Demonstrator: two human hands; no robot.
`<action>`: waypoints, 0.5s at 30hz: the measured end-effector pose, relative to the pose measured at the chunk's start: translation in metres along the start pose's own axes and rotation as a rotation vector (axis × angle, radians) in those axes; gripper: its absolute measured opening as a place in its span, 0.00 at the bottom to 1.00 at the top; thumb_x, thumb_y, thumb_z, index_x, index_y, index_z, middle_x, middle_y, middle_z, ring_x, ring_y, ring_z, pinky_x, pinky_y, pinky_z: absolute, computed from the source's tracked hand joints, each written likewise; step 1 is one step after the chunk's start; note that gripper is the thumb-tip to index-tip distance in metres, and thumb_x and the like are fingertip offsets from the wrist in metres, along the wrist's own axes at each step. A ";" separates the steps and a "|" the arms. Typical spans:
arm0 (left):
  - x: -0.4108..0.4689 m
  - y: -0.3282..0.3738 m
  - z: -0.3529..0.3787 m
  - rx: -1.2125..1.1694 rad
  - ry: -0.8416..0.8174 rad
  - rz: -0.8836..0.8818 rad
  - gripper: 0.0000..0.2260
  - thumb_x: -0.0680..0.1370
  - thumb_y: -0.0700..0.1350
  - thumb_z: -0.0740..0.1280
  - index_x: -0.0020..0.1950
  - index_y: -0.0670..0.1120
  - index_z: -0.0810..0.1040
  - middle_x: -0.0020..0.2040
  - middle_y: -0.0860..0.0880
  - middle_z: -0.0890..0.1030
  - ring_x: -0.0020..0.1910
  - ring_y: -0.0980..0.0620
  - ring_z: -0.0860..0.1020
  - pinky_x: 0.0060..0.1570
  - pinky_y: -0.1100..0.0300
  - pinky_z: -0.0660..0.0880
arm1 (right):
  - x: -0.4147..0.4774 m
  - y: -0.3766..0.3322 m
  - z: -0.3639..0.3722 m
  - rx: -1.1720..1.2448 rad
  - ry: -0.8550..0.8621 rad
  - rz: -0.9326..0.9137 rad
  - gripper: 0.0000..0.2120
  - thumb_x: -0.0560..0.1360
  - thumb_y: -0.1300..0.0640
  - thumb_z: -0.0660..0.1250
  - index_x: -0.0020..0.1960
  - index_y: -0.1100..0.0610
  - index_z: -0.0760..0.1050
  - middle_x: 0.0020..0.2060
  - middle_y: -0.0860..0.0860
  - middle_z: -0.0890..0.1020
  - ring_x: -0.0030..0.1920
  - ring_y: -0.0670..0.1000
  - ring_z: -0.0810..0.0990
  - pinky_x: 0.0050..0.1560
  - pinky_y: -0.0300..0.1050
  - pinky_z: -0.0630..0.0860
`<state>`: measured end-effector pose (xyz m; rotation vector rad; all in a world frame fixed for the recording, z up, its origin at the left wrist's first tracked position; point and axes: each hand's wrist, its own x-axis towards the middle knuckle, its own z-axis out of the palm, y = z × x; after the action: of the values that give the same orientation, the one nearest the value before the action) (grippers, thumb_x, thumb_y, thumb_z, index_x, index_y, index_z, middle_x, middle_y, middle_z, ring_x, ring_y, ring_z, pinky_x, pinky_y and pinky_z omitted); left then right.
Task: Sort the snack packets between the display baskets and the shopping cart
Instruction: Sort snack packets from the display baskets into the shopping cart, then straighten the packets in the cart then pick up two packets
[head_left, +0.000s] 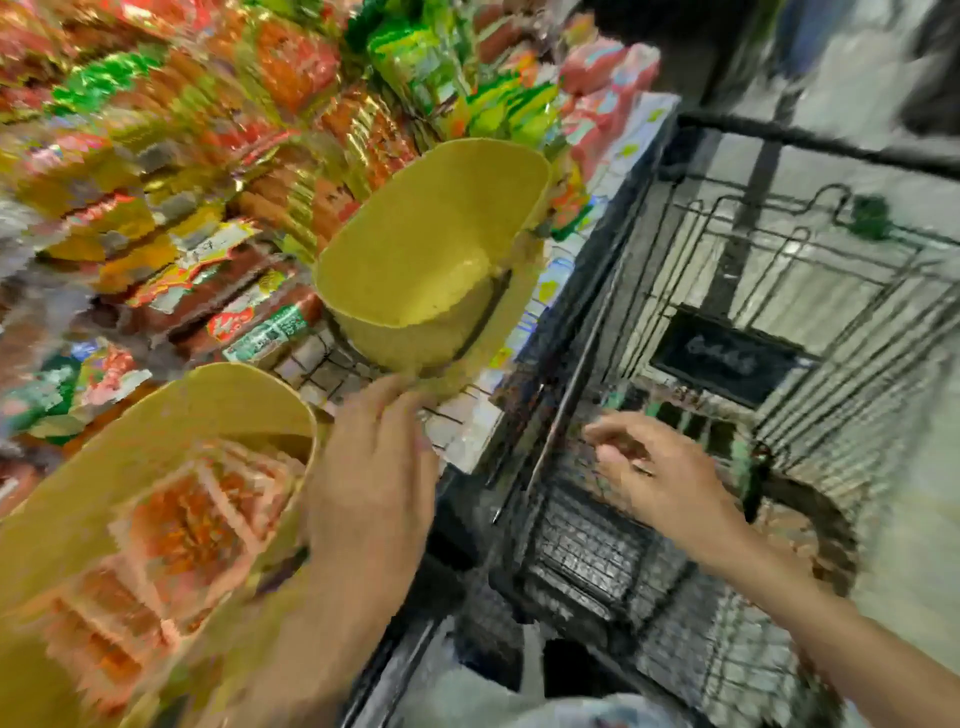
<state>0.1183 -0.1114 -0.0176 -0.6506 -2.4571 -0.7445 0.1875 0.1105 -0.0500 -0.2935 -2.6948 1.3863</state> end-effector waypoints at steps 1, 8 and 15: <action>-0.006 0.016 0.024 -0.039 -0.119 0.027 0.11 0.78 0.39 0.61 0.56 0.39 0.78 0.56 0.41 0.79 0.57 0.48 0.74 0.61 0.68 0.64 | -0.017 0.027 -0.004 -0.068 0.020 0.076 0.09 0.77 0.62 0.65 0.55 0.53 0.78 0.49 0.43 0.79 0.47 0.41 0.77 0.48 0.28 0.68; -0.122 0.049 0.152 -0.206 -1.051 0.173 0.11 0.73 0.44 0.73 0.53 0.40 0.82 0.52 0.44 0.83 0.47 0.47 0.82 0.42 0.59 0.78 | -0.149 0.157 0.038 -0.224 0.022 0.614 0.13 0.80 0.57 0.61 0.62 0.58 0.75 0.58 0.56 0.77 0.57 0.55 0.76 0.56 0.46 0.70; -0.215 0.010 0.192 0.199 -1.240 0.520 0.20 0.83 0.56 0.48 0.65 0.47 0.72 0.62 0.47 0.75 0.63 0.46 0.71 0.65 0.54 0.61 | -0.216 0.179 0.118 -0.430 -0.066 0.646 0.19 0.81 0.46 0.52 0.67 0.51 0.70 0.63 0.46 0.72 0.65 0.48 0.67 0.66 0.40 0.59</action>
<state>0.2298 -0.0508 -0.2770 -1.9986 -3.0127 0.2459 0.4010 0.0724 -0.2639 -1.2616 -3.0734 0.8820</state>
